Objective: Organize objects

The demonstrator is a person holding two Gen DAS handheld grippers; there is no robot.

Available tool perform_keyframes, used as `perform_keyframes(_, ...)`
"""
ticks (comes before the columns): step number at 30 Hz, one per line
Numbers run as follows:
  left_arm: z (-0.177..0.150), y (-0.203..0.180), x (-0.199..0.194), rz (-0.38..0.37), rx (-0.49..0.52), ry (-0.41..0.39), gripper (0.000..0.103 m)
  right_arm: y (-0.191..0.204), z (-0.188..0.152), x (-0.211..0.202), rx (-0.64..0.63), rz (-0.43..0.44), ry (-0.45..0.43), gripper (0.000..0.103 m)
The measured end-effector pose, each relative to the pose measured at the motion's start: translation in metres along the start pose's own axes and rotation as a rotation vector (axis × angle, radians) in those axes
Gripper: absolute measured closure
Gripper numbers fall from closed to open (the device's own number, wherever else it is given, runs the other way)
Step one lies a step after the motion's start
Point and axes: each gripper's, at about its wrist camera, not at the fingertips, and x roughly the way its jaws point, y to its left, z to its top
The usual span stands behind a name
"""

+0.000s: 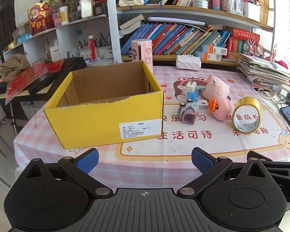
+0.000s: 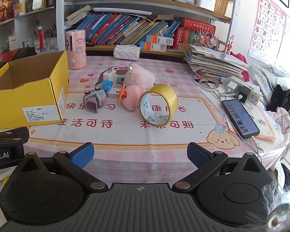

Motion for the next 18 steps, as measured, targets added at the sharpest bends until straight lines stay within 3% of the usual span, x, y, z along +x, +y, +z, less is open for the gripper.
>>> perform_keyframes(18, -0.0009, 0.0032, 0.0021, 0.003, -0.001, 0.005, 0.000, 0.0027, 0.0016, 0.0014, -0.001, -0.001, 0.003, 0.000)
